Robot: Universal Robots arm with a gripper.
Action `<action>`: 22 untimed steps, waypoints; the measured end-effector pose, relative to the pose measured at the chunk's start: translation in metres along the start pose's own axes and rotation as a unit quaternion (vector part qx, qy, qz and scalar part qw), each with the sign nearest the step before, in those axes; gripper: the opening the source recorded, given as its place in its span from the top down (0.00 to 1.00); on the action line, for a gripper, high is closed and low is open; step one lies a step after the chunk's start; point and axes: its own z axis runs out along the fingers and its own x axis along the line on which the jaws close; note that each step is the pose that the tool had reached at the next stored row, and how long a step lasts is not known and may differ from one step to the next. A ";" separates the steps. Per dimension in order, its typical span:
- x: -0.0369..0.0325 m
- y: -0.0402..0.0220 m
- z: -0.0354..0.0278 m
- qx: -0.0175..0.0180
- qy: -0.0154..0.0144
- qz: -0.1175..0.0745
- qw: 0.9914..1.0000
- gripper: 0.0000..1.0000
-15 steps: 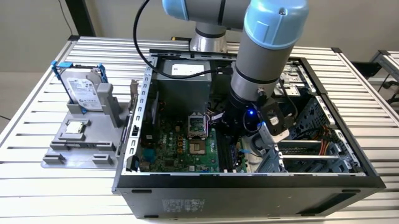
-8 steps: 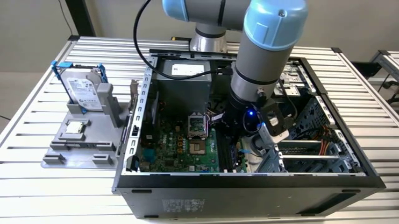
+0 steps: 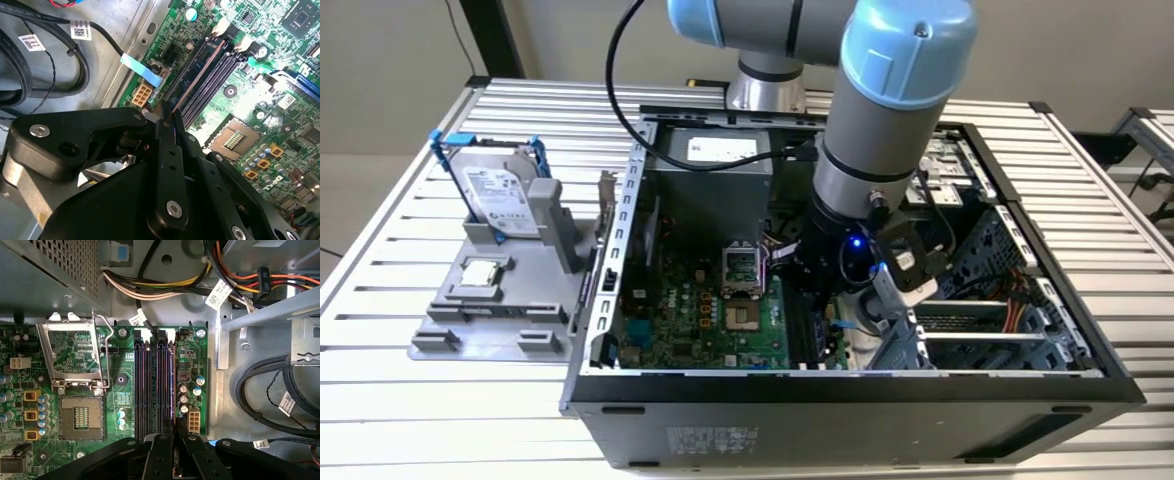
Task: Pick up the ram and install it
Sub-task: 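Insert the ram into the slot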
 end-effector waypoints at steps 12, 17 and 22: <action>-0.0001 0.0004 -0.0059 0.003 -0.001 0.000 1.000 1.00; -0.0007 0.0005 -0.0081 0.010 -0.001 0.000 1.000 1.00; -0.0005 0.0061 -0.0082 0.024 -0.001 0.000 1.000 1.00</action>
